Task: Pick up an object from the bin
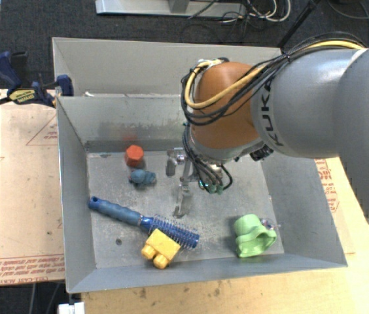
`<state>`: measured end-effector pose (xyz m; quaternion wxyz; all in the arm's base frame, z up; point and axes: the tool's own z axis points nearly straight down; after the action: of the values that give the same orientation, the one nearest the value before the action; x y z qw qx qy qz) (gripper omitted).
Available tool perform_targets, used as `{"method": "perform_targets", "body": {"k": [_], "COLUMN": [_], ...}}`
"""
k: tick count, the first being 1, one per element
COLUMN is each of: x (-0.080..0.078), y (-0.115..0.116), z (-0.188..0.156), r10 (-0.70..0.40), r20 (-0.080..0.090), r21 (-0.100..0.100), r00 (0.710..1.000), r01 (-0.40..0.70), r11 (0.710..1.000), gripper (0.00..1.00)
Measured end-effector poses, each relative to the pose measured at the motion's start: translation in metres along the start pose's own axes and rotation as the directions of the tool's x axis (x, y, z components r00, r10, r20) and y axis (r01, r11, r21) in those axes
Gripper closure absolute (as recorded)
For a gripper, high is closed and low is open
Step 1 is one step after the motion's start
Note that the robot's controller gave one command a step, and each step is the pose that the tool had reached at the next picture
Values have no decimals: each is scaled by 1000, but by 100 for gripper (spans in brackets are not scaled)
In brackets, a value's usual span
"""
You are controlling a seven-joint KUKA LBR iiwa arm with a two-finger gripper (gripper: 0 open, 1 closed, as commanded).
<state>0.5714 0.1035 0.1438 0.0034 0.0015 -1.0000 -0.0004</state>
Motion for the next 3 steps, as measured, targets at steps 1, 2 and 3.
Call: {"method": "perform_targets", "body": {"k": [1, 2, 3], "x": [28, 23, -54], "y": [59, 57, 45], "z": [74, 70, 72], "r10": [98, 104, 101], "r20": [1, 16, 18], "r21": [-2, -6, -3], "r00": [995, 994, 995], "r01": [-98, -104, -101], "r11": [995, 995, 995], "gripper": [0, 100, 100]}}
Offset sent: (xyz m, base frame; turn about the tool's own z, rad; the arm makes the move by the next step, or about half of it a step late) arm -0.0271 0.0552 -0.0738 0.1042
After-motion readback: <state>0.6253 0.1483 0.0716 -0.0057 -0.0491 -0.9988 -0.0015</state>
